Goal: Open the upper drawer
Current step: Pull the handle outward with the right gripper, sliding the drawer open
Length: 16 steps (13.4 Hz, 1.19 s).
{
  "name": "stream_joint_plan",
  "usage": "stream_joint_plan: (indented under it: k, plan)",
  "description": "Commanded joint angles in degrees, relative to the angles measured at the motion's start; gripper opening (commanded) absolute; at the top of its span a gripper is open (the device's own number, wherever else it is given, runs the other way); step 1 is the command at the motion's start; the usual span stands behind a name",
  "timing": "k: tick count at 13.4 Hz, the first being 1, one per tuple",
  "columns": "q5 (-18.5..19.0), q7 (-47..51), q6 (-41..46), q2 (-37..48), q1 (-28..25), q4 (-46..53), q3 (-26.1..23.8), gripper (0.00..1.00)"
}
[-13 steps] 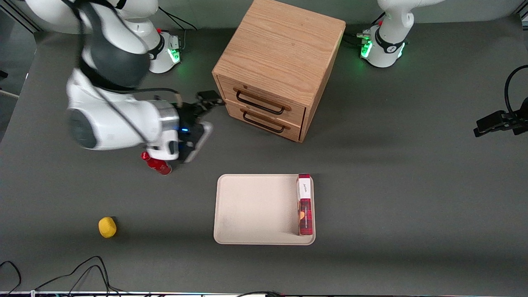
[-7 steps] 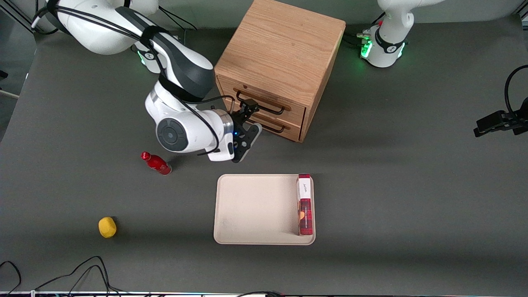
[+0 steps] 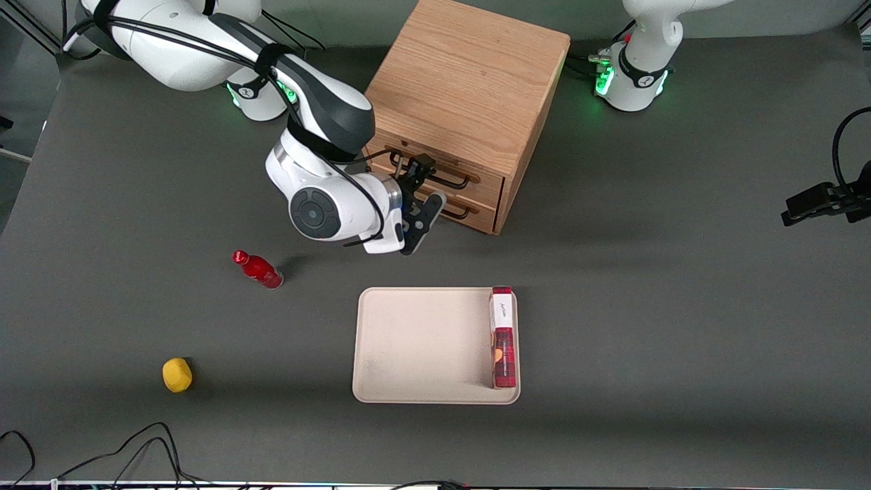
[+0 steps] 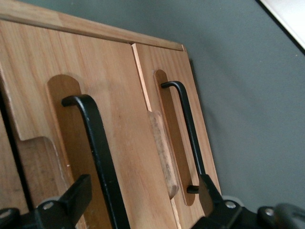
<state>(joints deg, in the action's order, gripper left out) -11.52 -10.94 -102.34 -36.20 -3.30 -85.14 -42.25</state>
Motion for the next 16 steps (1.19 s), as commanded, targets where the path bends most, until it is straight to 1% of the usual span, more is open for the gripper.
stream_joint_plan:
  k: [1, 2, 4, 6, 10, 12, 14, 16]
  plan:
    - [1.1, -0.1, -2.2, 2.8, 0.6, -4.0, -0.5, 1.00]
    - [1.2, -0.2, -2.2, 2.7, 0.6, -4.1, -0.4, 1.00]
    - [3.2, -0.1, -2.3, 1.9, 0.8, -4.0, -0.4, 1.00]
    - [3.4, -0.6, -2.6, 0.9, 1.5, -2.9, -0.1, 1.00]
    - [3.9, -0.5, -2.1, -2.0, 1.5, 3.6, 2.0, 1.00]
    - [6.7, -0.7, -1.8, -3.5, 1.6, 5.8, 2.2, 1.00]
    - [8.3, -0.7, -0.8, -5.1, 1.6, 8.0, 2.8, 1.00]
    - [8.8, -1.0, 2.4, -7.0, 1.6, 12.3, 3.5, 1.00]
